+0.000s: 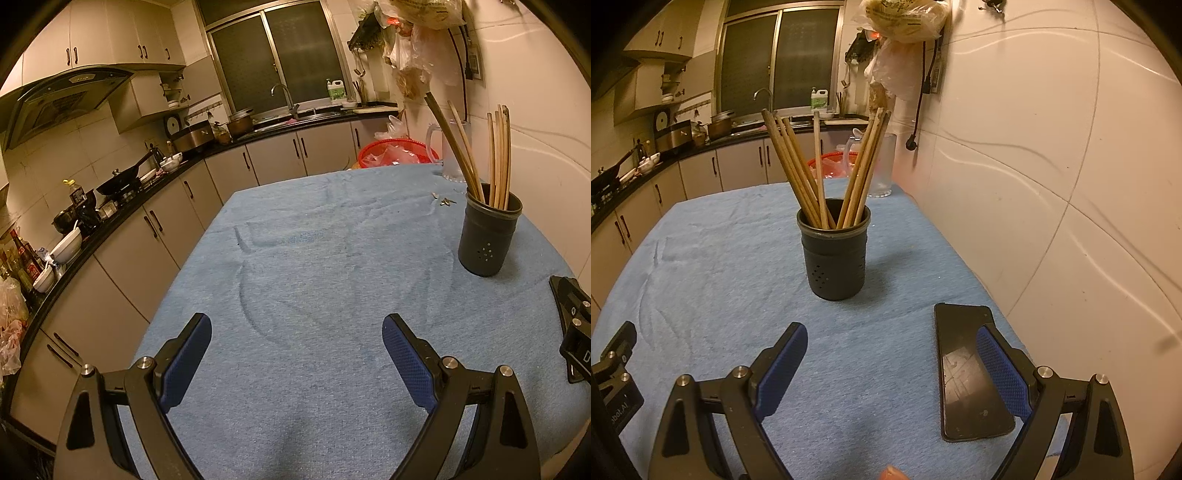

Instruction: Organize utensils

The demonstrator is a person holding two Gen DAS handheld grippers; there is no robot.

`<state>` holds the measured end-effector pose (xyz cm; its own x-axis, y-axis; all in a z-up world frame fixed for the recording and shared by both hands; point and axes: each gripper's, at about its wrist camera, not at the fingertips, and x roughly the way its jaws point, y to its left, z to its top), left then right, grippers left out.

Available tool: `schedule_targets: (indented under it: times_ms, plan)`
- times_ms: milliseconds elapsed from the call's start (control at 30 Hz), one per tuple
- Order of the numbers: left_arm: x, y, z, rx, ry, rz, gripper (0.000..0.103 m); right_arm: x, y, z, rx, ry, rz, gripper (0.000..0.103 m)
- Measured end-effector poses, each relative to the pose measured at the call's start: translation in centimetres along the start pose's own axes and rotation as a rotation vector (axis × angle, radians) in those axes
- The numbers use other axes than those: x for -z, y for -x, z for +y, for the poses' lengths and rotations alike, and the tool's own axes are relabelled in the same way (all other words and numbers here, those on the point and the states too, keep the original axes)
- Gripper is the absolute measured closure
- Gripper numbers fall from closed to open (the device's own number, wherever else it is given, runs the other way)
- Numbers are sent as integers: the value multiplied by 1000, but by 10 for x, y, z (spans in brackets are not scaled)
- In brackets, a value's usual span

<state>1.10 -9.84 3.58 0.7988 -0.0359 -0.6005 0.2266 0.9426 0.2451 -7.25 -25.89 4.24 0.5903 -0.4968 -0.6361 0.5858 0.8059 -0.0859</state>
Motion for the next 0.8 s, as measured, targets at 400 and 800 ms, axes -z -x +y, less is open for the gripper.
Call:
schedule_targets:
  times_ms: [400,800]
  plan:
    - [0,1,1,1,3,-1,9,1,1,2,1,2,-1,9]
    - [8,-77,57,-13,105,230,9,0,-63,26,-150,27,171,9]
